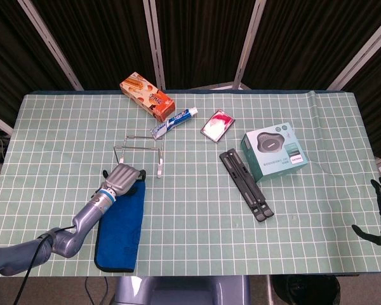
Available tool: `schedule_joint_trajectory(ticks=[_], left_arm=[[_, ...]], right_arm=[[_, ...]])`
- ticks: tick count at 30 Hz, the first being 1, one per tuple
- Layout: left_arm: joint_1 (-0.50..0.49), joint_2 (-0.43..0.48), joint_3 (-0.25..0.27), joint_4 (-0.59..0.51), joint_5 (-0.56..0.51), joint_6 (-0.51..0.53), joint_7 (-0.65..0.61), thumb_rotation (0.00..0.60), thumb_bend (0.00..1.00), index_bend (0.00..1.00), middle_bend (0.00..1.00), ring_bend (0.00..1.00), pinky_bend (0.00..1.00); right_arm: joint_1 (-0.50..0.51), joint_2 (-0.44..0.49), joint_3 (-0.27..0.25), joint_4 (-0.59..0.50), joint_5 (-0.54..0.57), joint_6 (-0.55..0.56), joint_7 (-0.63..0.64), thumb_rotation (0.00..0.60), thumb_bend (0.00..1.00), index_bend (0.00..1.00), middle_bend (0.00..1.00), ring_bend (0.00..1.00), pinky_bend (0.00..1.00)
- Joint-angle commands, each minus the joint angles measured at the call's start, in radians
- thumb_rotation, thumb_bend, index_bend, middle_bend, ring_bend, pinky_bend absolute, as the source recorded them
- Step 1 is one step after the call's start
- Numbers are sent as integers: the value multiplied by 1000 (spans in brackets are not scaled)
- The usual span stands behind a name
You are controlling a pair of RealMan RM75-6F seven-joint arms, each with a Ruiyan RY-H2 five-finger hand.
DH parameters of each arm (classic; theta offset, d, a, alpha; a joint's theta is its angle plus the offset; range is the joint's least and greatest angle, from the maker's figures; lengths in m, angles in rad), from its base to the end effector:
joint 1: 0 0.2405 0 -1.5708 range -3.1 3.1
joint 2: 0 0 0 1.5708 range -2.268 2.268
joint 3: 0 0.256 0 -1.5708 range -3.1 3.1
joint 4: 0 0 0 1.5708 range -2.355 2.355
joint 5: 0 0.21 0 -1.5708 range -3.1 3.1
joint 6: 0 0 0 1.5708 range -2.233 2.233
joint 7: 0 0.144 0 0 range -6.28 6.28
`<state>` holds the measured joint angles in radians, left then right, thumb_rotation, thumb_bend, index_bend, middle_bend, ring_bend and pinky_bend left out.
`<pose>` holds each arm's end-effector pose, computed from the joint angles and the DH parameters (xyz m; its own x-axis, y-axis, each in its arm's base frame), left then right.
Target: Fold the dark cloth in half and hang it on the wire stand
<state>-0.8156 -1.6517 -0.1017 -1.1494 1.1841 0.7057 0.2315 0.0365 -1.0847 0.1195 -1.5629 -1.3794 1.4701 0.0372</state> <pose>-0.1882 0.3666 -0.0595 0.6122 0.3817 0.6924 0.7776 -0.4493 -0.4398 -0.3419 -0.1790 0.1916 0.4229 0.0432 0.9051 -0.8977 0.1562 0.4120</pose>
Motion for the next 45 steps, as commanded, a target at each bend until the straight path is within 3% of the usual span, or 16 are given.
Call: schedule_joint_trajectory(ticks=[1, 4, 14, 27, 30, 38, 45], left_arm=[[-1, 0, -1, -4, -3, -1, -5, 600, 417, 438, 972, 936, 1000], [1, 3, -1, -10, 0, 6, -12, 600, 418, 552, 975, 939, 1000], [10, 18, 6, -32, 18, 27, -30, 600, 431, 626, 977, 939, 1000], [14, 49, 16, -76, 40, 42, -30, 600, 722, 700, 977, 940, 1000], [15, 71, 19, -109, 40, 40, -28, 600, 779, 740, 976, 940, 1000], [30, 160, 16, -237, 69, 104, 1, 600, 791, 801, 977, 939, 1000], [46, 330, -5, -454, 53, 163, 74, 600, 803, 883, 976, 940, 1000]], right_arm=[[0, 0, 0, 0, -1, 1, -1, 600, 0, 0, 0, 0, 0], [-1, 1, 0, -1, -2, 4, 1, 600, 0, 0, 0, 0, 0], [-2, 1, -2, -2, -7, 7, -1, 600, 0, 0, 0, 0, 0], [-5, 3, -5, -4, -13, 12, 0, 600, 0, 0, 0, 0, 0], [-6, 4, -5, -6, -16, 16, 1, 600, 0, 0, 0, 0, 0], [-8, 8, -7, -10, -25, 22, 7, 600, 0, 0, 0, 0, 0], [-14, 13, -9, -17, -38, 38, 14, 600, 0, 0, 0, 0, 0]])
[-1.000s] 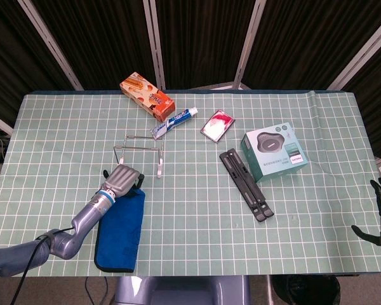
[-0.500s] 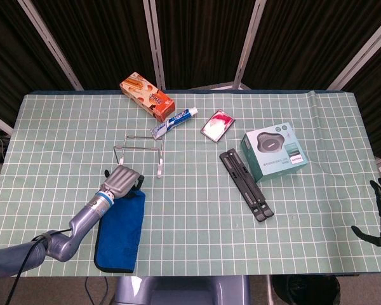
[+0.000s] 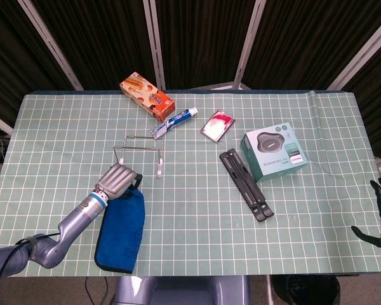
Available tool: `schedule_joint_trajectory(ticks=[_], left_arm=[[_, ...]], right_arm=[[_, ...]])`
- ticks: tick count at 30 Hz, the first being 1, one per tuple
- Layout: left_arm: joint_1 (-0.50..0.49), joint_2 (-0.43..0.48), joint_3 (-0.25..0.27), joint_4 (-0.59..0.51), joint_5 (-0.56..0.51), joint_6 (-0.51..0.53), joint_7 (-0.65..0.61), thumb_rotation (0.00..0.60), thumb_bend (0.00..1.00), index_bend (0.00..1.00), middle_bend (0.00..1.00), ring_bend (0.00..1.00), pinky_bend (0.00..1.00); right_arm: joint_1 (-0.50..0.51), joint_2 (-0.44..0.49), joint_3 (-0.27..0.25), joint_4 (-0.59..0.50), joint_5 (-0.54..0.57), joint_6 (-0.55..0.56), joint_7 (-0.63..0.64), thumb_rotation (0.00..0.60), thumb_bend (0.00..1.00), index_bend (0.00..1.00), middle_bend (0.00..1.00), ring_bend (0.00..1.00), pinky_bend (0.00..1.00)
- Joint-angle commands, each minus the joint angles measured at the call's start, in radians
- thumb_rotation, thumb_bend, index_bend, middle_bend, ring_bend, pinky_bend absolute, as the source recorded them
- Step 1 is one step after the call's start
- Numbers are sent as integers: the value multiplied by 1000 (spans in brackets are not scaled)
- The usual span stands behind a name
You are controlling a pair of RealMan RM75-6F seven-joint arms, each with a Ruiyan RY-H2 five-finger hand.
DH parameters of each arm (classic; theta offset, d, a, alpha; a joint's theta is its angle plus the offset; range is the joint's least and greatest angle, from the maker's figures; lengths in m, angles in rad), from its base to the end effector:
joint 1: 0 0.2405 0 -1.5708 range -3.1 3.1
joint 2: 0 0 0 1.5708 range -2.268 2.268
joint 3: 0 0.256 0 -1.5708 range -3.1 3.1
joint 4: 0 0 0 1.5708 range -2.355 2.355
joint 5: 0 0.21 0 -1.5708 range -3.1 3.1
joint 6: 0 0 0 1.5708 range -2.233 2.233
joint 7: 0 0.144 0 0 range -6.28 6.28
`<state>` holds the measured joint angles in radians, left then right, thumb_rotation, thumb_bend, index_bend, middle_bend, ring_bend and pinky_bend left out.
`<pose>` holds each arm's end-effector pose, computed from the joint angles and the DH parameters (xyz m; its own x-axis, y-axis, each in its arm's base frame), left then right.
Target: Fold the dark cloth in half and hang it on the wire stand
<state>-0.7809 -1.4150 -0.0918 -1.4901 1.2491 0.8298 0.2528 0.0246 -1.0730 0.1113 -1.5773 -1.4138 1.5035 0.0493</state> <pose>-0.1626 0.3416 -0.0002 0.5910 0.3028 0.7476 0.7612 -0.5160 -0.3928 -0.3360 -0.1738 0.1947 0.4167 0.0626 0.9069 -0.9043 0.1301 0.4065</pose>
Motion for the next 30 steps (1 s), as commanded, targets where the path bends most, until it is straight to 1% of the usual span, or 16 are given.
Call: schedule_joint_trajectory(ticks=[1, 2, 5, 8, 12, 15, 19, 21, 22, 27, 30], left_arm=[[13, 114, -17, -143, -19, 46, 66, 600, 807, 887, 976, 939, 1000], [16, 150, -23, -191, -29, 61, 91, 600, 809, 889, 976, 939, 1000], [22, 218, -33, -287, -63, 87, 150, 600, 818, 892, 976, 939, 1000], [29, 293, -50, -410, -128, 152, 261, 600, 818, 892, 976, 939, 1000], [22, 328, -76, -522, -221, 251, 414, 600, 817, 892, 976, 939, 1000], [5, 333, -94, -561, -270, 281, 469, 600, 819, 893, 976, 939, 1000], [-38, 333, -131, -580, -345, 311, 542, 600, 817, 892, 976, 938, 1000], [-81, 330, -158, -547, -368, 326, 606, 600, 817, 892, 977, 937, 1000], [-103, 319, -163, -527, -386, 328, 639, 600, 818, 893, 976, 937, 1000], [-170, 287, -187, -466, -458, 329, 705, 600, 818, 896, 976, 935, 1000], [-205, 276, -190, -429, -484, 327, 748, 600, 821, 896, 977, 935, 1000]], right_arm=[[-3, 2, -1, -4, -6, 7, 3, 600, 0, 0, 0, 0, 0], [-4, 4, -1, -8, -10, 12, 5, 600, 0, 0, 0, 0, 0], [-8, 8, -1, -13, -17, 22, 8, 600, 0, 0, 0, 0, 0], [-12, 12, -3, -17, -22, 30, 14, 600, 0, 0, 0, 0, 0], [-14, 16, -2, -18, -25, 35, 25, 600, 0, 0, 0, 0, 0], [-16, 19, -1, -18, -27, 38, 33, 600, 0, 0, 0, 0, 0], [-17, 23, 0, -16, -26, 40, 45, 600, 0, 0, 0, 0, 0], [-17, 25, 2, -14, -24, 39, 53, 600, 0, 0, 0, 0, 0], [-17, 26, 4, -13, -22, 38, 57, 600, 0, 0, 0, 0, 0], [-17, 28, 9, -9, -9, 33, 64, 600, 0, 0, 0, 0, 0], [-17, 28, 12, -6, 0, 29, 68, 600, 0, 0, 0, 0, 0]])
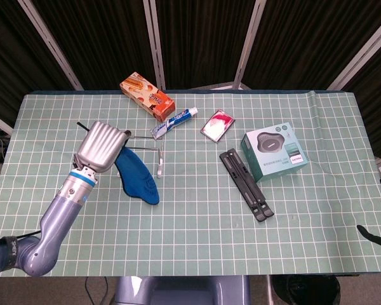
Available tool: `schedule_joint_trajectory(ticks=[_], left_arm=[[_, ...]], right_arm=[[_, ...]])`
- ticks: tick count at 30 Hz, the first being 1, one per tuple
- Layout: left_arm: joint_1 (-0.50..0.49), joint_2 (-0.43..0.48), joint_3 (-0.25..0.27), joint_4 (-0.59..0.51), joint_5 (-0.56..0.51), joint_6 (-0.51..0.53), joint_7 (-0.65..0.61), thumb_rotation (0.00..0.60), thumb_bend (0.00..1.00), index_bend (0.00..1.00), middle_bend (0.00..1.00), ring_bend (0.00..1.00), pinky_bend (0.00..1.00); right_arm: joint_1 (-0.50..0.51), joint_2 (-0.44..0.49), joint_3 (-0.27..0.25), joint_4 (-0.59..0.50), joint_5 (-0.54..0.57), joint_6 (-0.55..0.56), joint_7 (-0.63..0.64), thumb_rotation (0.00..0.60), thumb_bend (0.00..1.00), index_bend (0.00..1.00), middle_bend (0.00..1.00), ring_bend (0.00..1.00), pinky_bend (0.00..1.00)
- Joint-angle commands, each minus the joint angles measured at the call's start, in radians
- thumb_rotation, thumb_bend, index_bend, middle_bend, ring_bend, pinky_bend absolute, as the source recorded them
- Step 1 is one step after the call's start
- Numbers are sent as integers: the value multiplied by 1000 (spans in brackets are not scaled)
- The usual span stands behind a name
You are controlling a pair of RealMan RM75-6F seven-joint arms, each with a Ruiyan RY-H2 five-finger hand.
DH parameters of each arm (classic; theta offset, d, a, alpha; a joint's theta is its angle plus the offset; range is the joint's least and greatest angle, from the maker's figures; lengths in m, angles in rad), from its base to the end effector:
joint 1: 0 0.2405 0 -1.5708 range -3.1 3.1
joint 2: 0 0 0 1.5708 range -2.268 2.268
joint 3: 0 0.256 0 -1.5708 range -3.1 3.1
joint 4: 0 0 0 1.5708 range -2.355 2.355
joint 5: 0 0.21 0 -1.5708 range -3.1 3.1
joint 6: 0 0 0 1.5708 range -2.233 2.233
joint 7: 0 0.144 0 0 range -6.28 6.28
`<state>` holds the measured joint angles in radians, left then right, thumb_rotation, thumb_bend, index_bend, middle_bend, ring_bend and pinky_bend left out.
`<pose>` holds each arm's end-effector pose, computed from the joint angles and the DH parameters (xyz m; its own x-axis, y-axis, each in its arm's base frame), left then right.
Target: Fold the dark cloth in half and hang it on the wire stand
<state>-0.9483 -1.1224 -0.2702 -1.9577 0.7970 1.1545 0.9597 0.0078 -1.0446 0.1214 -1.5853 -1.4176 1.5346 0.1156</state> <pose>-0.0536 0.3600 0.1213 0.7473 -0.1165 0.6542 0.5883 -0.3418 -0.7329 -0.3351 -0.1699 0.2084 0.3785 0.1052 0.9196 -0.9219 0.1317 0.3644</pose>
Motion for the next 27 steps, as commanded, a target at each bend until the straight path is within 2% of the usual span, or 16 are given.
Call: schedule_joint_trajectory(ticks=[1, 10, 18, 23, 27], left_arm=[[-52, -20, -9, 53, -39, 1, 59, 600, 820, 897, 977, 934, 1000], [-124, -44, 2, 153, -72, -37, 103, 600, 818, 899, 976, 928, 1000], [-191, -96, 22, 334, -104, -133, 101, 600, 819, 899, 977, 926, 1000], [-223, -130, 29, 432, -82, -189, 76, 600, 817, 899, 976, 925, 1000], [-258, -164, 49, 541, 3, -249, 53, 600, 818, 899, 974, 921, 1000]], right_arm=[[1, 0, 3, 4, 7, -5, 2, 600, 0, 0, 0, 0, 0], [10, -5, 7, 17, 27, -30, 2, 600, 0, 0, 0, 0, 0], [17, -13, 10, 26, 43, -49, -9, 600, 0, 0, 0, 0, 0], [18, -17, 10, 27, 49, -54, -19, 600, 0, 0, 0, 0, 0], [22, -23, 16, 31, 68, -64, -30, 600, 0, 0, 0, 0, 0]])
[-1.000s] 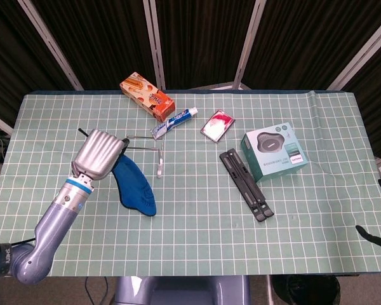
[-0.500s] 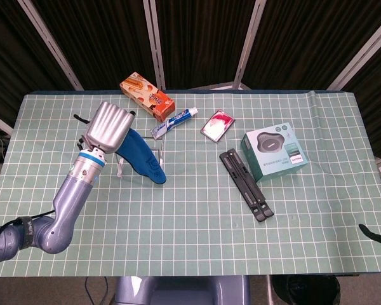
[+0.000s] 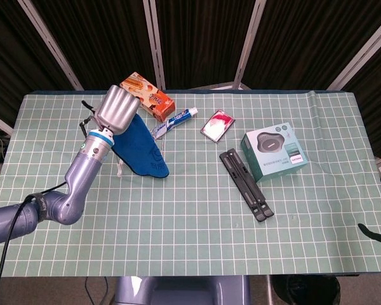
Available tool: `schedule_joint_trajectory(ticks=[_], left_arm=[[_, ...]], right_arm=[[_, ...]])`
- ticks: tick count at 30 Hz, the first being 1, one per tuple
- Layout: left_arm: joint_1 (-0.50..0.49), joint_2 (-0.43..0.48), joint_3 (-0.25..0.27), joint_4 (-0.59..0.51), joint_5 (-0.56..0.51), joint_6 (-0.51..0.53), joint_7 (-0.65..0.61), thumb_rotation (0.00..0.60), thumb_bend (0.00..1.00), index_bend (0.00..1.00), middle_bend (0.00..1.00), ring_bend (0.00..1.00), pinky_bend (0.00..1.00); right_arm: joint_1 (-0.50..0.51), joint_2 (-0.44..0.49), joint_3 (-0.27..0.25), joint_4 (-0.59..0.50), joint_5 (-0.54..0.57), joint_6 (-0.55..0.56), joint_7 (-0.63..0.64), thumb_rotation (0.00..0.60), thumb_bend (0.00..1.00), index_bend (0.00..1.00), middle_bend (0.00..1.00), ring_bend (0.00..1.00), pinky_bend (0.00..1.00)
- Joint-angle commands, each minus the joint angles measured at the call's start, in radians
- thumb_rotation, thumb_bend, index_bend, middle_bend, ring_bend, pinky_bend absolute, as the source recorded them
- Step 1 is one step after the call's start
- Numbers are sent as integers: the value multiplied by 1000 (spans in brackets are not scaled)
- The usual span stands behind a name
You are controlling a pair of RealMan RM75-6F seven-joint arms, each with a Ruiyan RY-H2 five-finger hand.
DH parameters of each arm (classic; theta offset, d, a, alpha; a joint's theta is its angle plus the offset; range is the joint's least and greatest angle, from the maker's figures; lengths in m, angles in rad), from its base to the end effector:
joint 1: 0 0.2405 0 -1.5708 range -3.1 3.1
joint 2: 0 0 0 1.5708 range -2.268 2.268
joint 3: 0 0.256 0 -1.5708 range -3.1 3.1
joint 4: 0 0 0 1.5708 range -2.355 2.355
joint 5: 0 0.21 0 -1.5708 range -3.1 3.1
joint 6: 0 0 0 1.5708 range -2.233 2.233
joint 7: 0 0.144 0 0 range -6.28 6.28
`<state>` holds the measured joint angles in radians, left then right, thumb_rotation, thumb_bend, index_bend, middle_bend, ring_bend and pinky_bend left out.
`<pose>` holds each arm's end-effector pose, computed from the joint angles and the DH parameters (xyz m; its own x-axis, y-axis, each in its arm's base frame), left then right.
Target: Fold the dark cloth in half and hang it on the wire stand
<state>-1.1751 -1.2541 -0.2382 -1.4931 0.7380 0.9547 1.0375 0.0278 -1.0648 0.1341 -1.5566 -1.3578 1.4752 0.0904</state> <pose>-0.0319 0.4504 0.1083 0.8772 -0.2314 0.4208 0.3540 -0.2805 -0.8922 -0.3465 -0.1784 0.2036 0.3974 0.0707 0.9149 -0.9070 0.1817 0.3799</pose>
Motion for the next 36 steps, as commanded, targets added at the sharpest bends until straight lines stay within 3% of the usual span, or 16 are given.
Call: schedule_joint_trajectory(ticks=[1, 8, 14, 23, 25, 27, 30, 32, 36], left_arm=[[-37, -45, 22, 107, 79, -65, -39, 600, 818, 899, 973, 920, 1000], [-55, -123, 57, 257, 118, -133, -89, 600, 817, 899, 967, 912, 1000], [-57, -220, 68, 421, 207, -188, -241, 600, 819, 899, 962, 904, 1000], [-51, -352, 71, 611, 243, -260, -389, 600, 815, 854, 952, 893, 1000], [-48, -373, 68, 635, 237, -277, -411, 600, 723, 693, 947, 889, 1000], [-46, -388, 59, 650, 226, -291, -432, 600, 433, 366, 943, 885, 1000], [-43, -397, 47, 657, 206, -309, -451, 600, 112, 48, 941, 884, 1000], [-42, -394, 34, 642, 177, -327, -458, 600, 59, 0, 937, 884, 1000], [-34, -374, -1, 581, 129, -320, -485, 600, 55, 0, 930, 884, 1000]], right_arm=[[3, -4, 5, 6, 16, -10, -7, 600, 0, 0, 0, 0, 0], [10, -12, 12, 23, 47, -36, -14, 600, 0, 0, 0, 0, 0], [16, -21, 15, 32, 64, -51, -26, 600, 0, 0, 0, 0, 0], [18, -28, 19, 39, 83, -63, -34, 600, 0, 0, 0, 0, 0], [18, -28, 20, 39, 86, -64, -34, 600, 0, 0, 0, 0, 0], [18, -28, 21, 40, 87, -64, -34, 600, 0, 0, 0, 0, 0], [17, -29, 21, 41, 88, -66, -34, 600, 0, 0, 0, 0, 0], [18, -29, 21, 43, 89, -68, -33, 600, 0, 0, 0, 0, 0], [18, -29, 20, 44, 87, -70, -30, 600, 0, 0, 0, 0, 0]])
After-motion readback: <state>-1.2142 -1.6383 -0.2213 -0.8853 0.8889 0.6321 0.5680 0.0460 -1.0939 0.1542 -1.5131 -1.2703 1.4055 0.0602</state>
